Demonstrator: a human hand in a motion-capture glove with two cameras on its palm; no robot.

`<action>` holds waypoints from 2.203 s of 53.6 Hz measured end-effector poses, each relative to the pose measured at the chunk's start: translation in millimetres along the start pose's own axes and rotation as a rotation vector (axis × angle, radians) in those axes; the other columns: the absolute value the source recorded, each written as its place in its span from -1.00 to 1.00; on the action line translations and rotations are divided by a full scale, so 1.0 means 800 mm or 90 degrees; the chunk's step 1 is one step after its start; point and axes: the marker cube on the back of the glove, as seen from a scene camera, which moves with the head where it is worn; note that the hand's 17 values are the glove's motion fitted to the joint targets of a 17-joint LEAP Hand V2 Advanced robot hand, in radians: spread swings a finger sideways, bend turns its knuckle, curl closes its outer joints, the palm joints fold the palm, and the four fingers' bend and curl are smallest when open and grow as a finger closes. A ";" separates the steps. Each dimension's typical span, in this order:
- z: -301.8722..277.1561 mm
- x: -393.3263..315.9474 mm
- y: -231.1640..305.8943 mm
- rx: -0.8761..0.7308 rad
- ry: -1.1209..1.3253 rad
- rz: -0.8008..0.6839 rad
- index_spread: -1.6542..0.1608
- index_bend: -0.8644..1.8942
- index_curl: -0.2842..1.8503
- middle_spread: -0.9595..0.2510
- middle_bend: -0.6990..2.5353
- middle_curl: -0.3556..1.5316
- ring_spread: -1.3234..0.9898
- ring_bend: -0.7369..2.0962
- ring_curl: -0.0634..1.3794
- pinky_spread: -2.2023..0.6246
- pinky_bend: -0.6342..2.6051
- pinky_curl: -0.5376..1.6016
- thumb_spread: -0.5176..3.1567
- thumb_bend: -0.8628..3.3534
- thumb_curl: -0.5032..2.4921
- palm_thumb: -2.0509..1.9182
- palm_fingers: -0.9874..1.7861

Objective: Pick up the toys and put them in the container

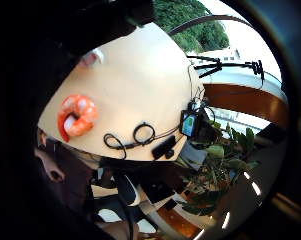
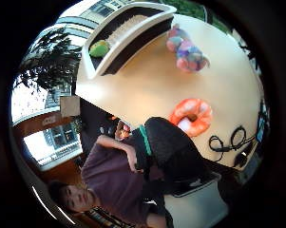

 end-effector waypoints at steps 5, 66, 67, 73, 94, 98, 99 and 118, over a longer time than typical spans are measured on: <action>0.073 -0.002 -0.003 -0.023 0.012 0.017 0.56 -0.33 -0.50 0.57 -0.48 -0.30 0.17 -0.26 -0.54 0.60 -0.05 -0.16 -0.03 -0.61 -0.44 0.01 -0.48; 0.059 -0.060 -0.058 0.089 -0.173 -0.046 0.56 0.28 -0.11 0.23 0.15 0.15 -0.15 0.45 0.04 0.30 -0.02 -0.04 -0.23 -0.57 -0.26 0.21 0.58; 0.048 -0.063 -0.061 0.093 -0.172 -0.040 0.57 0.29 -0.10 0.23 0.16 0.16 -0.15 0.45 0.04 0.30 -0.01 -0.03 -0.24 -0.57 -0.26 0.21 0.57; -0.028 -0.085 -0.081 0.134 -0.171 -0.017 0.58 0.33 -0.04 0.26 0.19 0.19 -0.15 0.48 0.06 0.29 0.01 -0.01 -0.26 -0.58 -0.23 0.21 0.53; -0.229 -0.177 -0.188 0.454 -0.149 0.039 0.62 0.33 0.08 0.32 0.21 0.25 -0.14 0.52 0.07 0.29 0.04 0.02 -0.30 -0.60 -0.15 0.22 0.49; -0.242 -0.201 -0.211 0.515 -0.164 0.040 0.62 0.33 0.10 0.33 0.21 0.26 -0.14 0.52 0.07 0.29 0.04 0.03 -0.30 -0.59 -0.13 0.22 0.49; -0.243 -0.205 -0.217 0.524 -0.168 0.044 0.62 0.33 0.10 0.33 0.21 0.26 -0.14 0.52 0.07 0.29 0.04 0.03 -0.30 -0.59 -0.13 0.22 0.49; -0.150 -0.268 -0.338 0.486 -0.202 0.097 0.62 0.28 0.17 0.33 0.18 0.28 -0.14 0.52 0.06 0.29 0.05 0.04 -0.30 -0.59 -0.07 0.23 0.44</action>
